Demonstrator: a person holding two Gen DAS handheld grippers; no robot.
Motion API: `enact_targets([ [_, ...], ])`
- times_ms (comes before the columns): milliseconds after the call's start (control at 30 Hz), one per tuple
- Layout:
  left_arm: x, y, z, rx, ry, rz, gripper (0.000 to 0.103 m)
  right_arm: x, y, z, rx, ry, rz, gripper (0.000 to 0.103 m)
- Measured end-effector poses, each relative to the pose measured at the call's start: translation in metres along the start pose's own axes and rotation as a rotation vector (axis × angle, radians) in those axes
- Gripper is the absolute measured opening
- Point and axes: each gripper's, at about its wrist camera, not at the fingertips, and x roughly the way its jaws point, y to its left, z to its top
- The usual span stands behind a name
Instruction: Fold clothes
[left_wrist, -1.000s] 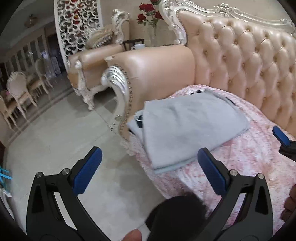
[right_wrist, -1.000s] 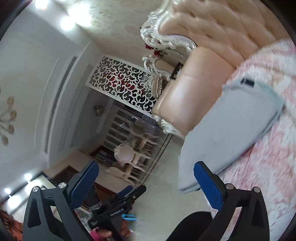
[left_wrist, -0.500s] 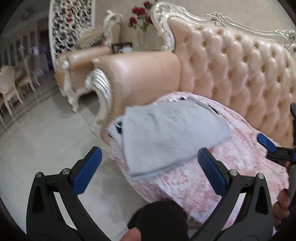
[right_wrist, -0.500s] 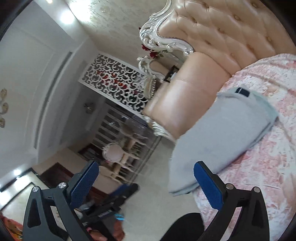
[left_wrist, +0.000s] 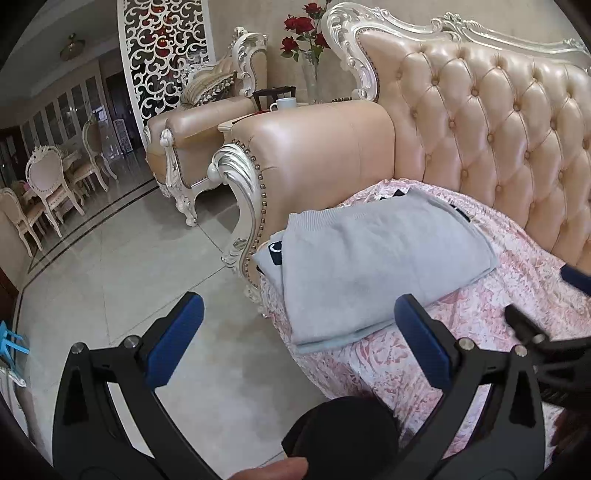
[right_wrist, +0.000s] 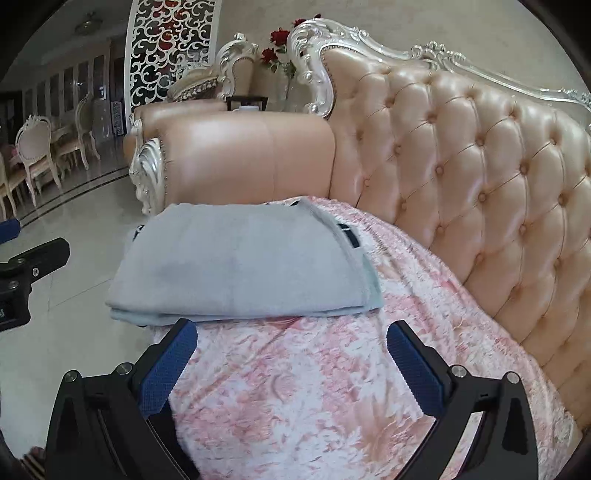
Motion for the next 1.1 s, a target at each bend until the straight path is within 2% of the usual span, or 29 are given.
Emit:
enact_targets([
  [100,-0.005,0.003,0.002,-0.024,0.004,-0.013,0.103,0.003,0.005,-0.001,0.010,0.016,0.013,0.103],
  [300,-0.017,0.000,0.010,-0.063,0.016,-0.095,0.103,-0.006,0.018,-0.004,-0.025,0.005,0.034,0.103],
  [833,-0.027,-0.009,0.017,-0.075,0.067,-0.116,0.103,-0.016,0.028,-0.002,-0.044,0.008,0.028,0.103],
  [1100,-0.037,-0.022,0.013,-0.033,0.062,-0.093,0.103,-0.013,0.027,0.006,-0.029,0.034,0.005,0.103],
])
